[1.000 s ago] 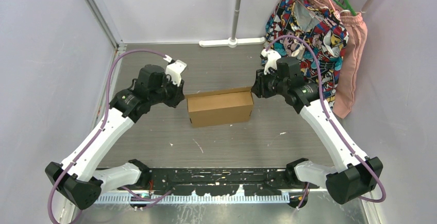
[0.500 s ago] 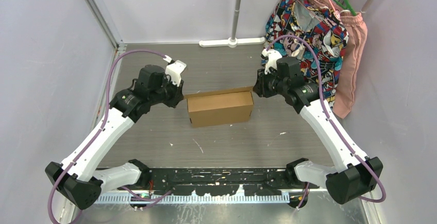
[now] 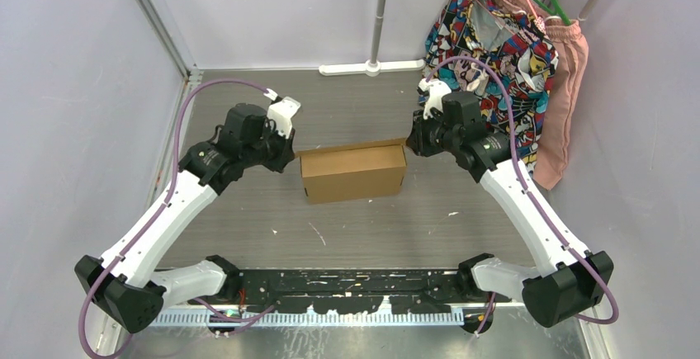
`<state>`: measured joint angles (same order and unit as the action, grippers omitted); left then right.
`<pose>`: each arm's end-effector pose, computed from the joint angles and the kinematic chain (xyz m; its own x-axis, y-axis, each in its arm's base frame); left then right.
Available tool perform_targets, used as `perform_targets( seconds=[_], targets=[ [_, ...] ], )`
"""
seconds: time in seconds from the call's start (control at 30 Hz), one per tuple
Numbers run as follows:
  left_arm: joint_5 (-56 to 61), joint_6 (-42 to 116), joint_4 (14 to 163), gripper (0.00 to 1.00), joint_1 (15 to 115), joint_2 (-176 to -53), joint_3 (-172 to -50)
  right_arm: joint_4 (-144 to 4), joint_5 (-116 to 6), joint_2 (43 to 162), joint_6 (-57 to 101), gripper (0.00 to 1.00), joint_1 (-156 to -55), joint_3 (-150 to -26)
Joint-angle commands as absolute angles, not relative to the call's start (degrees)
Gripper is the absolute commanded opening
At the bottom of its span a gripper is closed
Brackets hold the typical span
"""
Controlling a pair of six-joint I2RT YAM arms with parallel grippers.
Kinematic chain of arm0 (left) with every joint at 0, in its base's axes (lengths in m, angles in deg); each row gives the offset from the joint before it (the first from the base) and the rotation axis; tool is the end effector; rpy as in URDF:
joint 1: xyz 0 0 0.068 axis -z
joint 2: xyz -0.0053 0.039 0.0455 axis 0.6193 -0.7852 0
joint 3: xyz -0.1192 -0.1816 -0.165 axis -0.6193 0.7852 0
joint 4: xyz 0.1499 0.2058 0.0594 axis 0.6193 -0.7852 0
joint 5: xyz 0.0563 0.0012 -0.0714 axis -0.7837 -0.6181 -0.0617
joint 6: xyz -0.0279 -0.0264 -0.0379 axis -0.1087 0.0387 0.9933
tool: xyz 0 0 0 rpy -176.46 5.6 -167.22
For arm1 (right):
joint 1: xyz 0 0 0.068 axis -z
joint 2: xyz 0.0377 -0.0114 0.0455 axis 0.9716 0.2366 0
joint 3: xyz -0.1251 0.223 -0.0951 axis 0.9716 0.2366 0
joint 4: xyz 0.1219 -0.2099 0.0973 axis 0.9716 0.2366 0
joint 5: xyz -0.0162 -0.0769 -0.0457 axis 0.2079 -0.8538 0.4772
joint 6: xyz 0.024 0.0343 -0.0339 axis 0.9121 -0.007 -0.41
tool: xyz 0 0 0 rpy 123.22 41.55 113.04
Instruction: Fold the paper box
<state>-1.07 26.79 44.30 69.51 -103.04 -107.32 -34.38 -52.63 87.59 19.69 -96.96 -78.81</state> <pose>0.1971 -0.1229 0.3617 -0.5379 0.2998 -0.7879 0.5583 0.8269 -0.0665 0.2299 0.0929 0.3523 -0.5848 -0.1361 -0.7997 -0.4282 0.8891 0.1618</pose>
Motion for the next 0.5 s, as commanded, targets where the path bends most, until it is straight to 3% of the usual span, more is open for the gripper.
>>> perform_targets(
  seconds=[0.0, 0.47],
  targets=[
    [-1.67, 27.15, 44.77, 0.10, 69.73, -102.89, -109.22, -36.99, -53.33, 85.82, 19.04, 0.21, -97.11, -79.08],
    [-2.42, 27.46, 44.31, 0.08, 69.72, -103.47, -109.89, -37.28, -53.23, 85.63, 19.67, 0.12, -97.14, -78.82]
  ],
)
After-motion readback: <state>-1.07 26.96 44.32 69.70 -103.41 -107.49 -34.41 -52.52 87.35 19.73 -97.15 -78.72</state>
